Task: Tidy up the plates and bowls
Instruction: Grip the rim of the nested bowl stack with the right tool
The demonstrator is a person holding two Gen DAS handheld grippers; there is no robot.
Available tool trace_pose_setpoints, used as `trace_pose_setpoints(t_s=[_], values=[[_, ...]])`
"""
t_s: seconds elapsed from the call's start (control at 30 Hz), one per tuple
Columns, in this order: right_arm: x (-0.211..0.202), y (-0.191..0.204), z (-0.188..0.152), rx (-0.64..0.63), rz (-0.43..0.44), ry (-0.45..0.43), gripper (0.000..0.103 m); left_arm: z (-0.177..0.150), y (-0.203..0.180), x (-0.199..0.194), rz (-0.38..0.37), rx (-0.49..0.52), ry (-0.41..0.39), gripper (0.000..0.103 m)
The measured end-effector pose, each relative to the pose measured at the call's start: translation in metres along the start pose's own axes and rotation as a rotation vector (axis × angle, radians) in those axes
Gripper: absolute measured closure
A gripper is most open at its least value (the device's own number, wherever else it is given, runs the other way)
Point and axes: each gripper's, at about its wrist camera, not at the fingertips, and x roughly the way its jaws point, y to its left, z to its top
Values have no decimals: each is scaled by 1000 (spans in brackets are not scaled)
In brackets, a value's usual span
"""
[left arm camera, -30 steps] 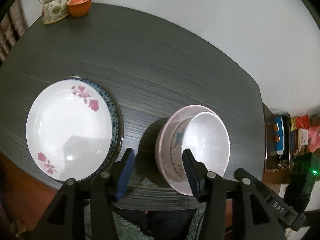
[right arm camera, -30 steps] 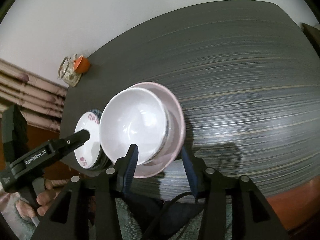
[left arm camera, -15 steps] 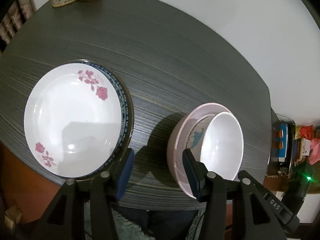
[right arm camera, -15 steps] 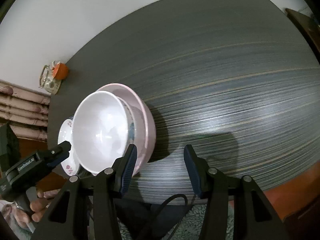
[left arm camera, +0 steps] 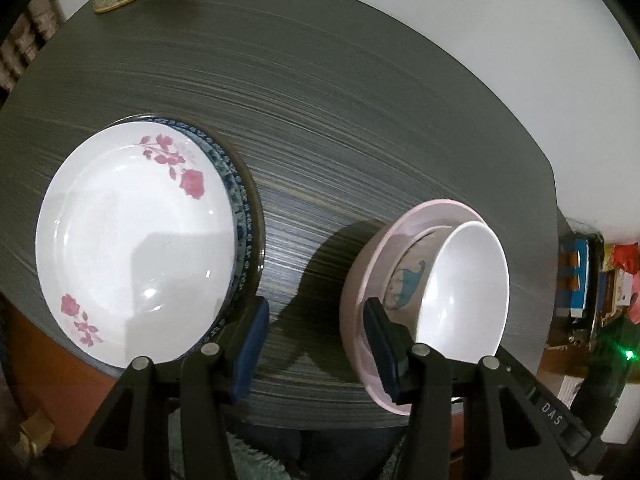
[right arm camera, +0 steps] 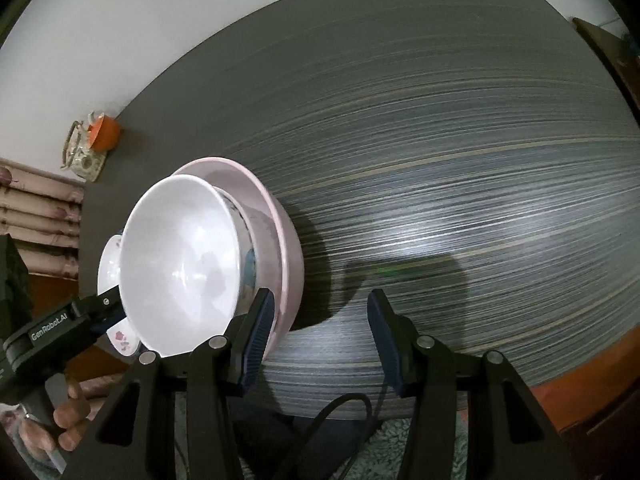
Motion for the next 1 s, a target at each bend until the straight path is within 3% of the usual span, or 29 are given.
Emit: trace_pose_setpoints(t_s=[0.1, 0.13, 0.73, 1.0], values=[[4, -1, 2, 11, -10, 4, 58, 1, -3, 6, 5, -8, 17, 56], [6, 0, 3, 10, -12, 6, 58, 2, -4, 9, 5, -5, 24, 63], [23, 12, 12, -4, -44, 28, 70, 11, -3, 28, -34, -30, 58, 80], [24, 21, 14, -20, -52, 31, 81, 10, -5, 30, -30, -14, 33, 82]])
